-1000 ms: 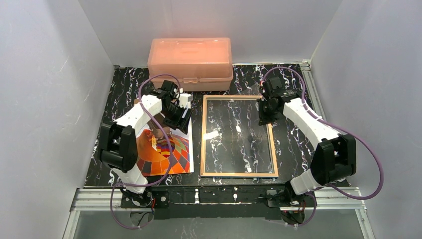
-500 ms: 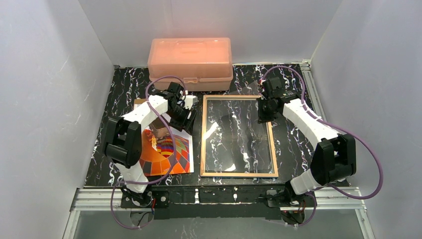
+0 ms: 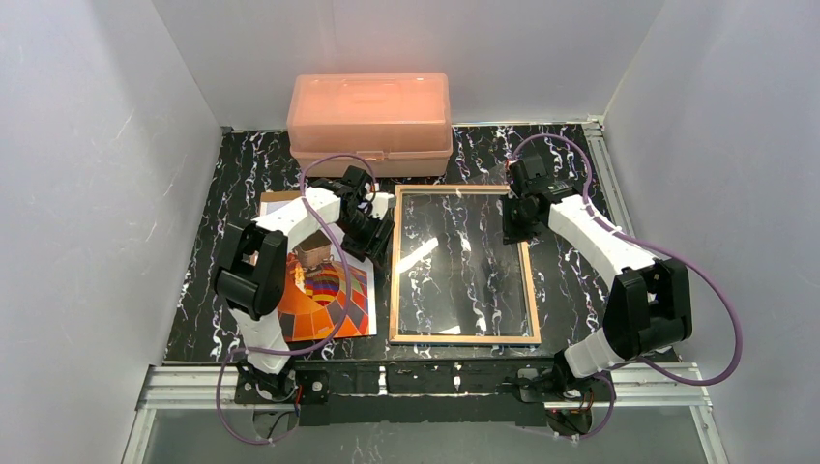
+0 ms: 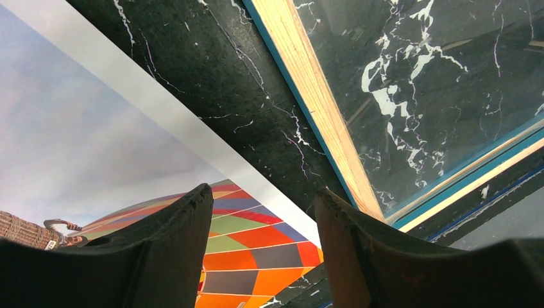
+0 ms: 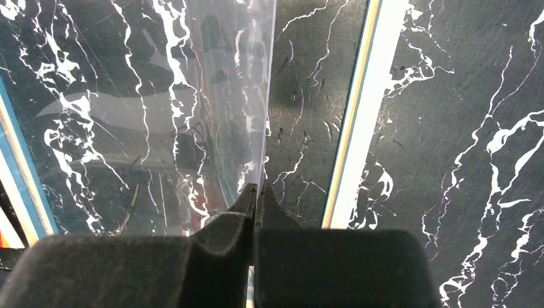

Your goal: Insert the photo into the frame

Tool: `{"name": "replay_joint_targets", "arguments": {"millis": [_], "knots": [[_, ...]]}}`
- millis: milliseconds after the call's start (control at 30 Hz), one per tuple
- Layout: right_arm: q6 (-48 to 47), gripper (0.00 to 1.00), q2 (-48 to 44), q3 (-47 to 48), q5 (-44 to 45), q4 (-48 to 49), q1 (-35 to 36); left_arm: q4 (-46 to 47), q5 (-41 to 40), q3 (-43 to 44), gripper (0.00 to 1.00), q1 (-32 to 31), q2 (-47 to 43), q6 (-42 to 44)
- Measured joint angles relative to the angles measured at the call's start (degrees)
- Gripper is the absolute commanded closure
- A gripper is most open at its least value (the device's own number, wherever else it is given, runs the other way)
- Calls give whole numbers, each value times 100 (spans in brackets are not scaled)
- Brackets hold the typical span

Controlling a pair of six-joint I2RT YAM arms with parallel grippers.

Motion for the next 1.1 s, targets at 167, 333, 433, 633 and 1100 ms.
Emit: {"name": "replay_joint_targets", "arguments": {"millis": [167, 333, 433, 633, 1100], "knots": [[-87, 99, 0, 37, -4, -17, -4, 17, 0, 2, 43, -42, 4, 0], [-225, 99, 42, 247, -55, -59, -4, 20, -2, 17, 43, -83, 7, 2], [-319, 99, 142, 426, -83, -101, -11, 20, -4, 17, 43, -105, 13, 2], [-417, 99, 256, 581, -177, -181, -22, 17, -28, 17, 43, -114, 98, 4], [-149, 99, 256, 396, -680, -142, -42, 339, 85, -94, 55, -142, 101, 33]]}}
